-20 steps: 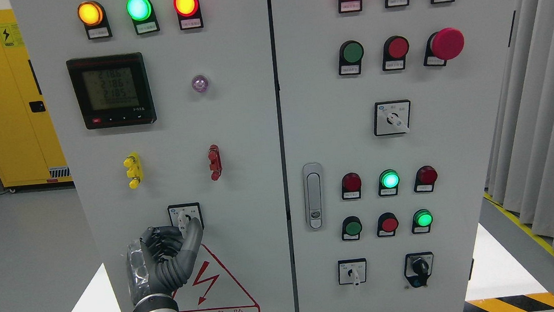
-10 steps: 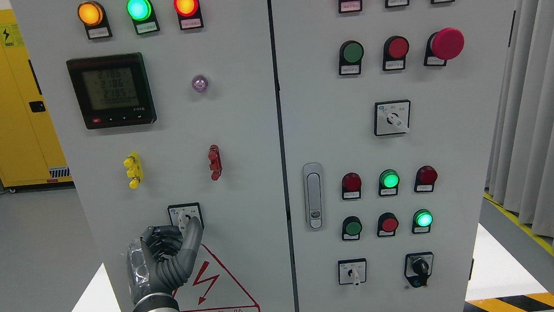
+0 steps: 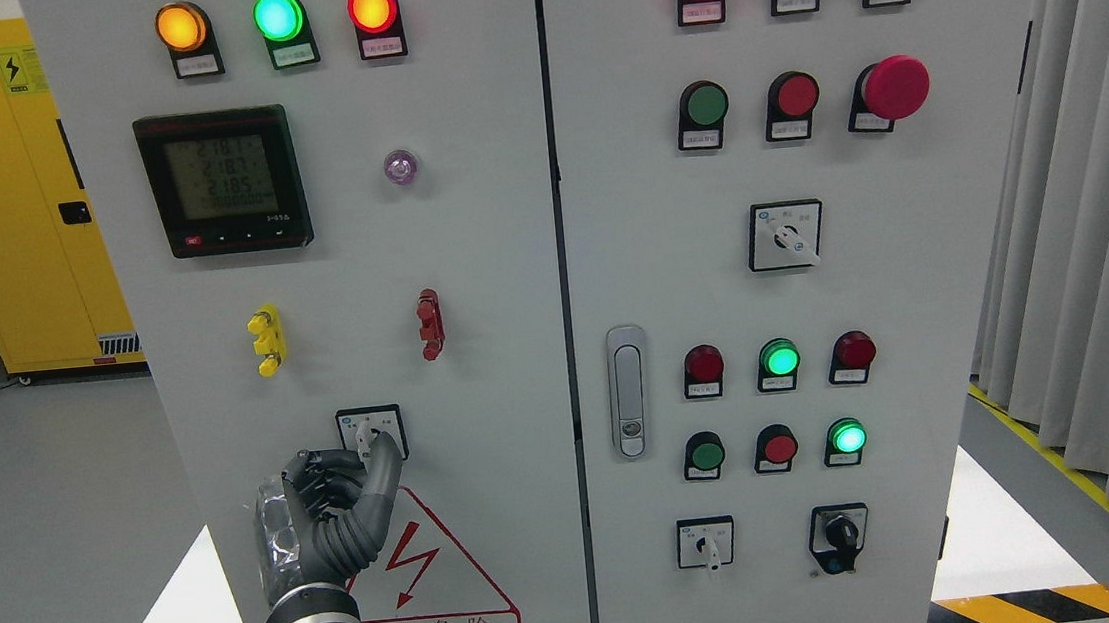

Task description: Turn on light switch 1

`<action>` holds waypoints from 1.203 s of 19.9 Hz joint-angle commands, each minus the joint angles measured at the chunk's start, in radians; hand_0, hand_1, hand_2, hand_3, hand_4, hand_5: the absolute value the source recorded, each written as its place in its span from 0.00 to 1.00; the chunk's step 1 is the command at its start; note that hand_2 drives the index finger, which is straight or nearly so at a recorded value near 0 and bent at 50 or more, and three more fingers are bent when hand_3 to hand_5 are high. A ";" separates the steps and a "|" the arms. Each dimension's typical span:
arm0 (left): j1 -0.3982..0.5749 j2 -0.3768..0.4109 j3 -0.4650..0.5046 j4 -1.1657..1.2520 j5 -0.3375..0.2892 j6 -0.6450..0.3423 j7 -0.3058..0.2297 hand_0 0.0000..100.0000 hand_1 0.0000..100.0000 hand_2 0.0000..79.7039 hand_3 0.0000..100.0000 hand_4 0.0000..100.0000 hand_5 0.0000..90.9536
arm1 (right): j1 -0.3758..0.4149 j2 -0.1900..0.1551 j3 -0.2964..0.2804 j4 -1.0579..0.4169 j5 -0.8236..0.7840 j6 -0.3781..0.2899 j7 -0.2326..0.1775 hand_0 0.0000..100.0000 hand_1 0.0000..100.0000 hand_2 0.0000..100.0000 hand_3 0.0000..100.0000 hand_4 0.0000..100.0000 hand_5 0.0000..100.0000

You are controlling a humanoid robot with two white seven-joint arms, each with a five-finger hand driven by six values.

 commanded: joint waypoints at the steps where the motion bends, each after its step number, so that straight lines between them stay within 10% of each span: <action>1: -0.003 -0.001 -0.001 0.001 0.001 -0.003 -0.001 0.36 0.66 0.78 0.90 0.86 0.88 | 0.000 0.000 0.000 0.000 -0.029 0.001 -0.002 0.00 0.50 0.04 0.00 0.00 0.00; 24: 0.000 -0.001 -0.001 0.008 0.002 -0.003 -0.001 0.49 0.63 0.80 0.91 0.87 0.88 | 0.000 0.000 0.000 0.000 -0.029 0.001 -0.002 0.00 0.50 0.04 0.00 0.00 0.00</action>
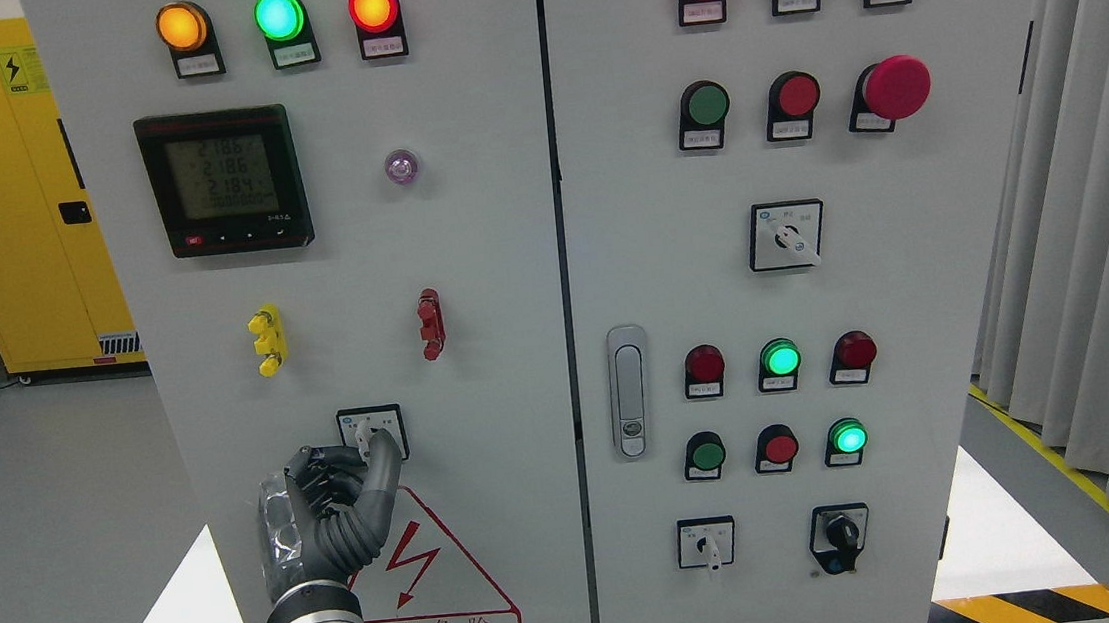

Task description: Turn on light switch 1

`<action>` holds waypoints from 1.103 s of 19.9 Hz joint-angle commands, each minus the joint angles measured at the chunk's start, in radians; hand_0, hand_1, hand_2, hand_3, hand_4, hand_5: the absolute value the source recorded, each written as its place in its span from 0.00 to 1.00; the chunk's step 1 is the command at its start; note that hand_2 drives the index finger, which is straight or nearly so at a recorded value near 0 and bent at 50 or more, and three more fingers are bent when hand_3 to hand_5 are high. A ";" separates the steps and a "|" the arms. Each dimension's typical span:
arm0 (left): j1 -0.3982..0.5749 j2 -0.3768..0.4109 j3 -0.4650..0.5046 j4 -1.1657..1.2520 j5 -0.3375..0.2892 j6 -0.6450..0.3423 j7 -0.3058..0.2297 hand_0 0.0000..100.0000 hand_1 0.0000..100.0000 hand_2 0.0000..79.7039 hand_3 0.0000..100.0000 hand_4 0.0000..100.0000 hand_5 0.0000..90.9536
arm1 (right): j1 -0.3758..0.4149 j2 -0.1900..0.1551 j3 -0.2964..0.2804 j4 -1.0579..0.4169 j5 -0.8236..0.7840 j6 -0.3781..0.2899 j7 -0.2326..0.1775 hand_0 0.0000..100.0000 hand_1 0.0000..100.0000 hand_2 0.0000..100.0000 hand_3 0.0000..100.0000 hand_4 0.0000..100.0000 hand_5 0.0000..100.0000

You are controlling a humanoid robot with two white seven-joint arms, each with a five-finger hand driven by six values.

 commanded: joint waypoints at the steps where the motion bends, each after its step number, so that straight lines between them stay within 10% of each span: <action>1: 0.001 0.000 0.000 0.005 0.000 0.000 0.000 0.49 0.63 0.80 0.91 0.87 0.88 | 0.000 0.000 0.000 0.000 -0.029 0.001 0.000 0.00 0.50 0.04 0.00 0.00 0.00; 22: -0.001 0.000 -0.002 0.005 0.000 0.002 0.000 0.56 0.57 0.81 0.91 0.87 0.89 | 0.000 0.000 0.000 0.000 -0.029 0.001 0.000 0.00 0.50 0.04 0.00 0.00 0.00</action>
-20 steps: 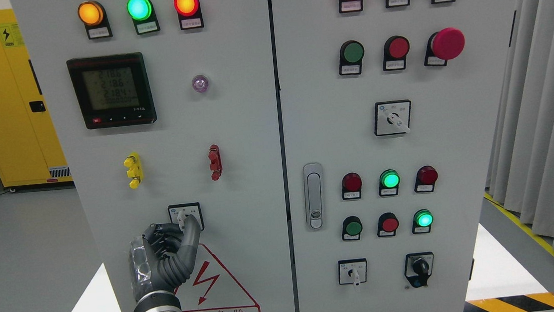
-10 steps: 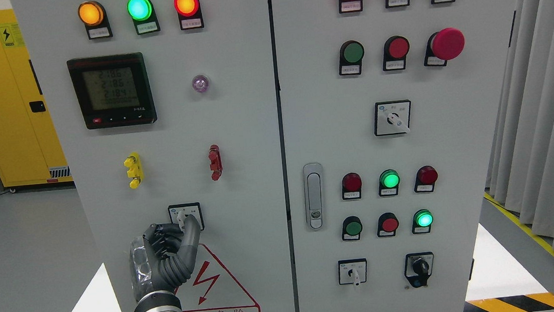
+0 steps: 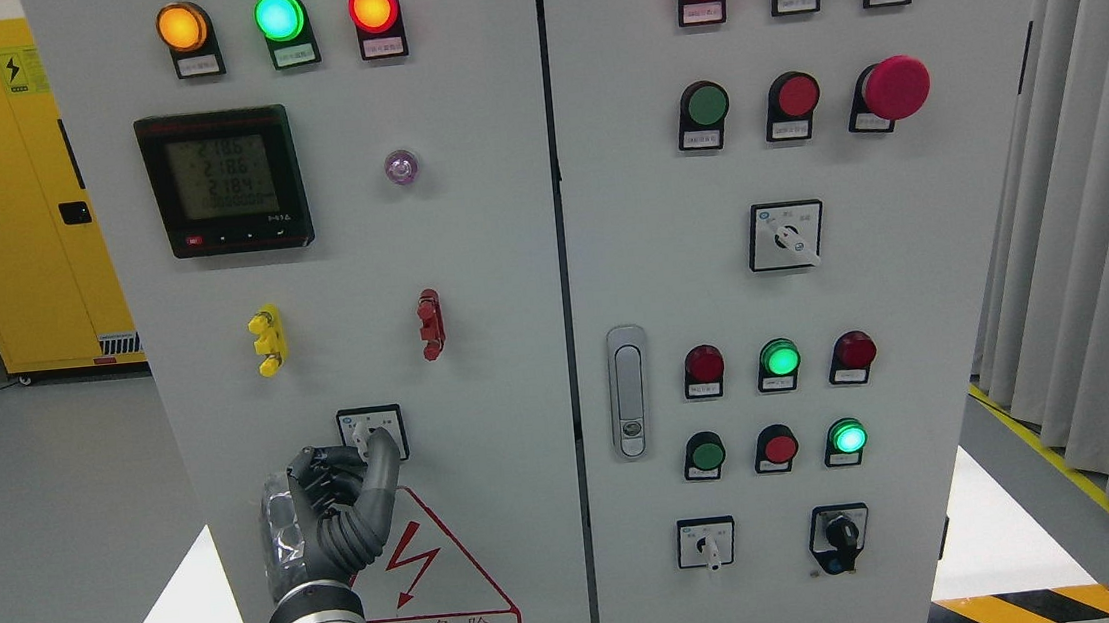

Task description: Turn on light switch 1

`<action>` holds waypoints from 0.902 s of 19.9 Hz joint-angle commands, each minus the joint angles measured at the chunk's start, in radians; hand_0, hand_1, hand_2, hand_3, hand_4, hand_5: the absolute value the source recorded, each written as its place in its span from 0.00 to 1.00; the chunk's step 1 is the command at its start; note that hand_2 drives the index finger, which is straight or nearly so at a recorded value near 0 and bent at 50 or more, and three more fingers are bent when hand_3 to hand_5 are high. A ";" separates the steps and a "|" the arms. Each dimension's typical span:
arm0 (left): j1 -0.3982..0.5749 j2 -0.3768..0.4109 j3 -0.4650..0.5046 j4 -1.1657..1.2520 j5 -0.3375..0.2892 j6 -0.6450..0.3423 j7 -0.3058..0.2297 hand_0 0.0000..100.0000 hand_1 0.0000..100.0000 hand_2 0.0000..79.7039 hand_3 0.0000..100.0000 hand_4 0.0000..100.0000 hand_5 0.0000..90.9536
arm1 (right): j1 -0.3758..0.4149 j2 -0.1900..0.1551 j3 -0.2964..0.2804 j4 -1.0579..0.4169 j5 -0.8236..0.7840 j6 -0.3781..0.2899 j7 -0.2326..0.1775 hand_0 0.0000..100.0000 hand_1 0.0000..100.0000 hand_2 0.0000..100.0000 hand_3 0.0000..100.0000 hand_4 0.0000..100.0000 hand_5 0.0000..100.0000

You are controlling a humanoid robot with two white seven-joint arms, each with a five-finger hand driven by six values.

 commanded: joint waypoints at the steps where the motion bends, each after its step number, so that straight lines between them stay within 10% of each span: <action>1: 0.000 0.000 0.000 0.001 0.000 0.004 0.001 0.57 0.57 0.81 0.91 0.87 0.89 | 0.000 0.000 0.000 0.000 -0.029 0.001 0.000 0.00 0.50 0.04 0.00 0.00 0.00; 18: 0.000 0.000 0.000 0.001 0.000 0.003 0.001 0.56 0.52 0.80 0.91 0.87 0.88 | 0.000 0.000 0.000 0.000 -0.029 0.001 0.000 0.00 0.50 0.04 0.00 0.00 0.00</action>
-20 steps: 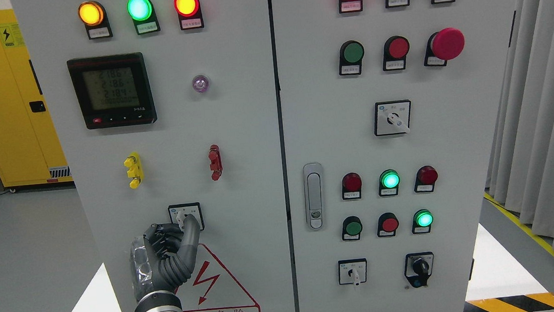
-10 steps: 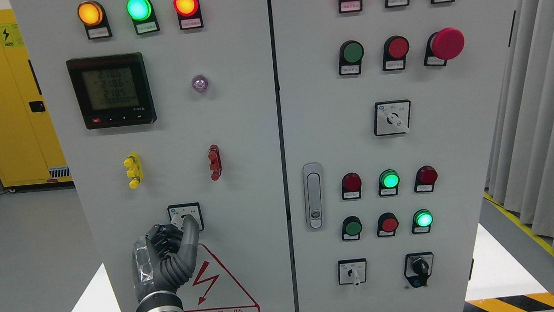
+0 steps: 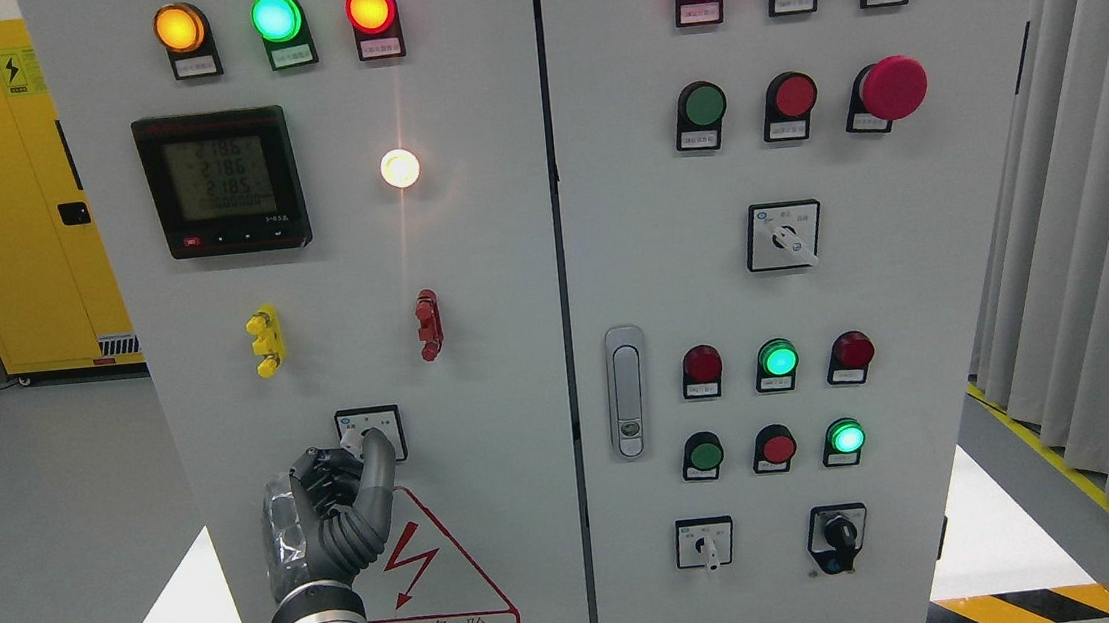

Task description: Turn on light switch 1

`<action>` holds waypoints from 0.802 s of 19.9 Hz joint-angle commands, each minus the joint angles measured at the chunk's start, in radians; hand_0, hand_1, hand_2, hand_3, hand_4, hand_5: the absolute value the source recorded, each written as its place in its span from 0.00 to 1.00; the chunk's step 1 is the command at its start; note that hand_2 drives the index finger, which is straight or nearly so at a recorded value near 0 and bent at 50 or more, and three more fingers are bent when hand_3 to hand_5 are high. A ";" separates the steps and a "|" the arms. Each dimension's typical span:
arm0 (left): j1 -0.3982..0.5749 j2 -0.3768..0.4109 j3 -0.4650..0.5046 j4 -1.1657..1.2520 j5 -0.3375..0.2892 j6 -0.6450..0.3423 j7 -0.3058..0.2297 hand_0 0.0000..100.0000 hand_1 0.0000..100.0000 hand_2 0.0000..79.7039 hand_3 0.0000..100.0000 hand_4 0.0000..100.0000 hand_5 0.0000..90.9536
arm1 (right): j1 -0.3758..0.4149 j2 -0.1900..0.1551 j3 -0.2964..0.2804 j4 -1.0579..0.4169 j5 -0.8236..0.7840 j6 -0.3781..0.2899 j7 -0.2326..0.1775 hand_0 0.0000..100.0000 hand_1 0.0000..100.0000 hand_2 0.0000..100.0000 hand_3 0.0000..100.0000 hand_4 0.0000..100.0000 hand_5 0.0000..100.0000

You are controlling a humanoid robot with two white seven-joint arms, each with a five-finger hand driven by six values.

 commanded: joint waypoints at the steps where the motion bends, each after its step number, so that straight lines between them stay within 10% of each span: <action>1: 0.002 0.000 0.001 0.000 0.000 -0.001 0.003 0.54 0.52 0.80 0.91 0.87 0.88 | 0.000 0.000 0.000 0.000 -0.029 0.001 0.000 0.00 0.50 0.04 0.00 0.00 0.00; 14: 0.006 0.000 0.001 -0.001 0.003 -0.007 0.022 0.35 0.51 0.79 0.91 0.87 0.88 | 0.000 0.000 0.000 0.000 -0.029 0.001 0.000 0.00 0.50 0.04 0.00 0.00 0.00; 16: 0.008 0.000 0.001 -0.001 0.004 -0.007 0.022 0.19 0.51 0.79 0.91 0.87 0.88 | 0.000 0.000 0.000 0.000 -0.029 0.001 0.000 0.00 0.50 0.04 0.00 0.00 0.00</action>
